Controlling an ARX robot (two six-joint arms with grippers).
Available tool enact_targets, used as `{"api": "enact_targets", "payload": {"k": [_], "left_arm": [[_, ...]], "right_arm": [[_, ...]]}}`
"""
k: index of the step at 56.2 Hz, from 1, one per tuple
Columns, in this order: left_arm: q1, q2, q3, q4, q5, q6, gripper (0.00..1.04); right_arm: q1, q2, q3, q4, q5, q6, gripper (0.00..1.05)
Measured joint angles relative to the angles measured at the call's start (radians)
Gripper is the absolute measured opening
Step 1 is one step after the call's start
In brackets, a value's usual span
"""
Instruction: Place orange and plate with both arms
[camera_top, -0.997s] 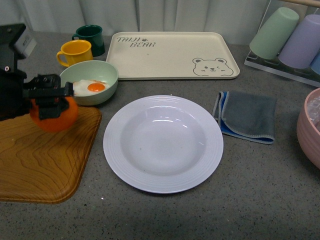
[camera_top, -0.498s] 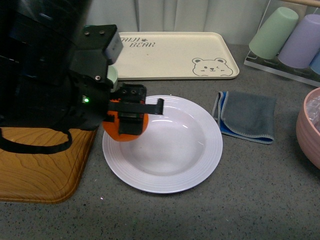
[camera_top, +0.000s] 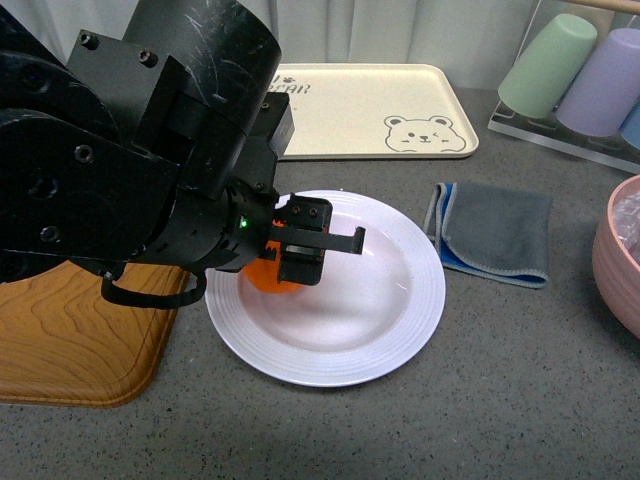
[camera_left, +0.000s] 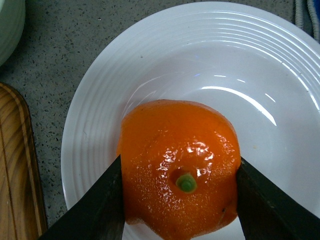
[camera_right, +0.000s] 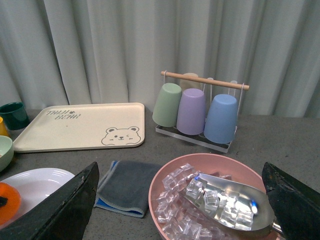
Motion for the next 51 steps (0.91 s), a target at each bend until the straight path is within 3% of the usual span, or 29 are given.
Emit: {"api": "enact_targets", "payload": {"k": [24,41,51], "left_arm": [[-0.010,0.038,0.009,0.026,-0.026,0.018,0.51],[-0.008,0.041,0.006,0.032,-0.035,0.025,1.00],[-0.001,-0.027,-0.025,0.048,-0.035,0.011,0.98]], "right_arm": [[0.000,0.000,0.000,0.000,0.000,0.000,0.95],[0.000,0.000,0.000,0.000,0.000,0.000,0.95],[0.000,0.000,0.000,0.000,0.000,0.000,0.95]]}}
